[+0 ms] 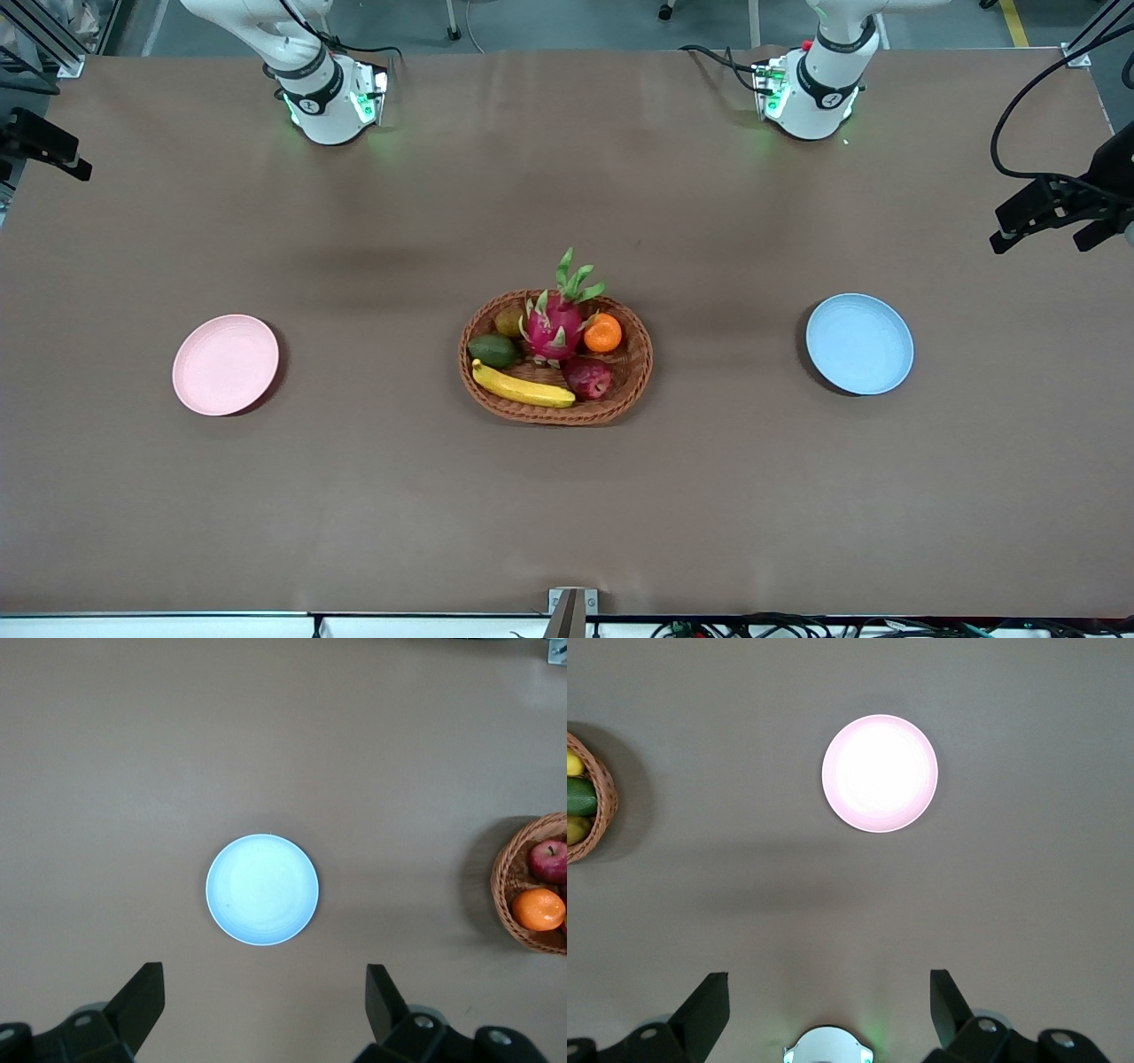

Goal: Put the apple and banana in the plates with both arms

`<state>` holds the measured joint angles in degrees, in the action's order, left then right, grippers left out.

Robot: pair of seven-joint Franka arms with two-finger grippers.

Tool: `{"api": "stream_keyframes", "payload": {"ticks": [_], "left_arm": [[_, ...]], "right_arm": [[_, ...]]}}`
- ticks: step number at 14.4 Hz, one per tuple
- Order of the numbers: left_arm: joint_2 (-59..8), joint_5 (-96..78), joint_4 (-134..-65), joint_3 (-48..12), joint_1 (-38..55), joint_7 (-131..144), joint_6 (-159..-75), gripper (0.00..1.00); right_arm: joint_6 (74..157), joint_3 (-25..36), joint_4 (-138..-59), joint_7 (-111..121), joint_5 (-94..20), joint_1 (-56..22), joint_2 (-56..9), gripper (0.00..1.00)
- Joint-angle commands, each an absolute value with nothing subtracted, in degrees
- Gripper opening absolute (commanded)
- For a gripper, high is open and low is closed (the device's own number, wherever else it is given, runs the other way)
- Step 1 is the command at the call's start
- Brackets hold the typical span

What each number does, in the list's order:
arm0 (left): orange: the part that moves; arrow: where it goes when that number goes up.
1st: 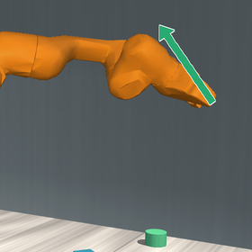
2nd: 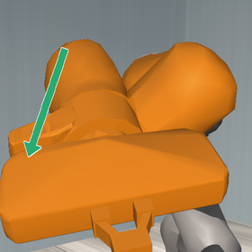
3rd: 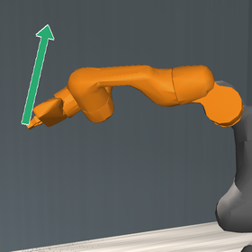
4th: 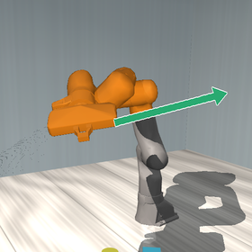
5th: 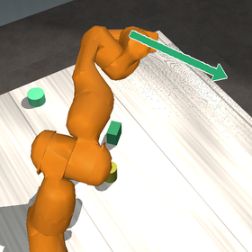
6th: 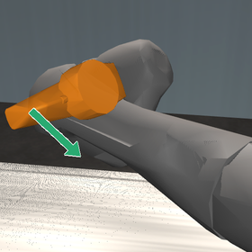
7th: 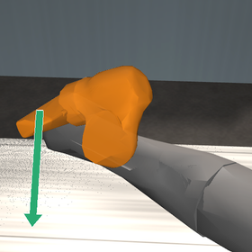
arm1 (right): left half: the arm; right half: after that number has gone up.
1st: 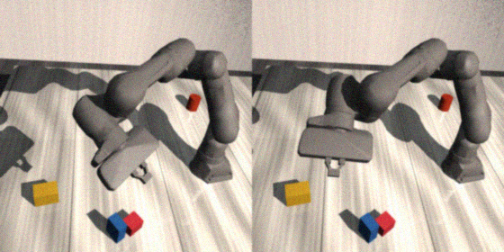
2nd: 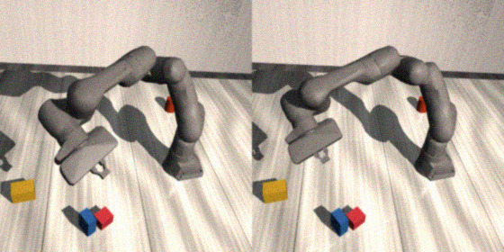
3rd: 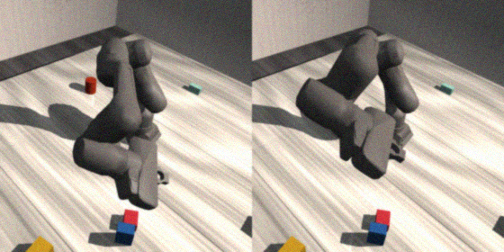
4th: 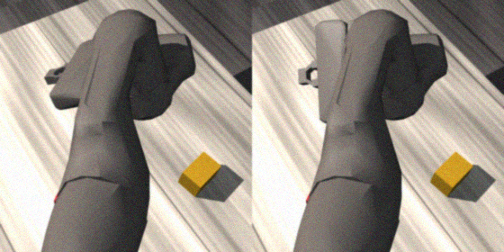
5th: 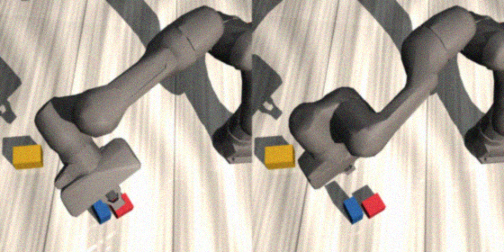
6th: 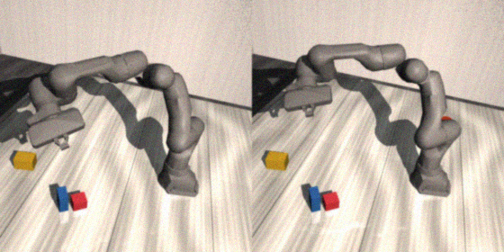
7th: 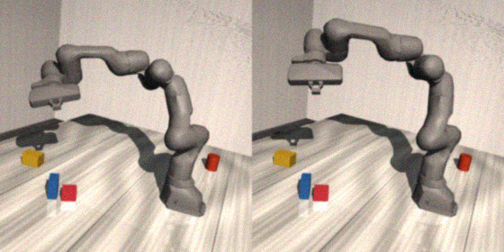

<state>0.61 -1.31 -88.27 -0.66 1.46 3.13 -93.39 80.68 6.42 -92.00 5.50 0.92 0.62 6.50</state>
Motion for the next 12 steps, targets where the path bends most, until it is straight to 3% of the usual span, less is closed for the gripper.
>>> {"api": "stream_keyframes", "payload": {"ticks": [1, 9, 12], "left_arm": [[0.4, -1.7, -88.2, -0.8, 1.7, 2.5, -92.4, 1.00], [-6.2, -1.2, -88.2, -0.9, 1.8, 2.5, -93.9, 1.00], [-8.4, -1.5, -88.2, -0.9, 2.1, 2.5, -95.0, 1.00]], "right_arm": [[82.3, 5.8, -90.6, 5.9, 1.8, 2.0, 2.6, 1.00], [90.7, 5.5, -89.8, 5.8, 5.4, 3.1, -6.2, 1.00], [91.8, 5.4, -90.2, -1.5, 1.5, 1.0, -7.6, 1.00]]}}
